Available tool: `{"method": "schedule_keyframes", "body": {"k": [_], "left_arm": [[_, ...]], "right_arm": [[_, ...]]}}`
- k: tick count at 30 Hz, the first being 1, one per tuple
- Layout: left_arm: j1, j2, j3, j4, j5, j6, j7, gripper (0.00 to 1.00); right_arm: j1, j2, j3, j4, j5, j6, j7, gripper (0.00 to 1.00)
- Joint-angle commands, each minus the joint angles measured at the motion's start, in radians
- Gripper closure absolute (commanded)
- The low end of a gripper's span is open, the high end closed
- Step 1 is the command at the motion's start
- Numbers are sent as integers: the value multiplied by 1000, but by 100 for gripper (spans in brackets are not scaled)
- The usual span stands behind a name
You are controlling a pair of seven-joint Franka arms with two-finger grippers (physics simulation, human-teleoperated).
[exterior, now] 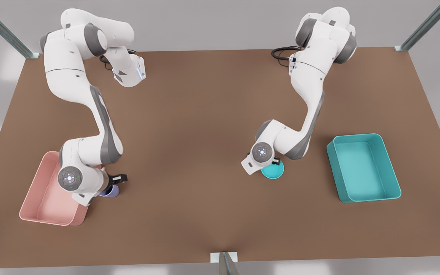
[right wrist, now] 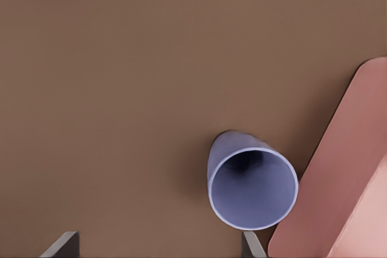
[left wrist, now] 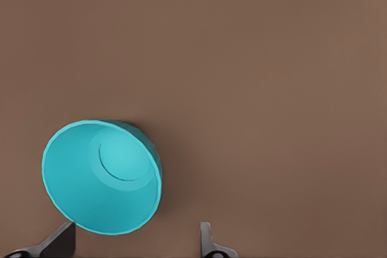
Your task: Put the bowls and cups in different boxes
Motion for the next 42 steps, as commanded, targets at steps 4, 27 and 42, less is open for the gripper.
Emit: {"method": "schedule_keyframes", "body": {"k": [4, 27, 42], "left_arm": [[-13, 8, -1, -29, 9, 124, -381, 0], [-1, 75, 12, -57, 48, 198, -266, 63], [165, -185, 49, -48, 49, -132, -215, 79]], "right_arm": [[-32, 48, -1, -18, 1, 199, -12, 0], [-44, 50, -1, -200, -8, 283, 6, 0], [-58, 5, 13, -169, 0, 200, -55, 79]]}}
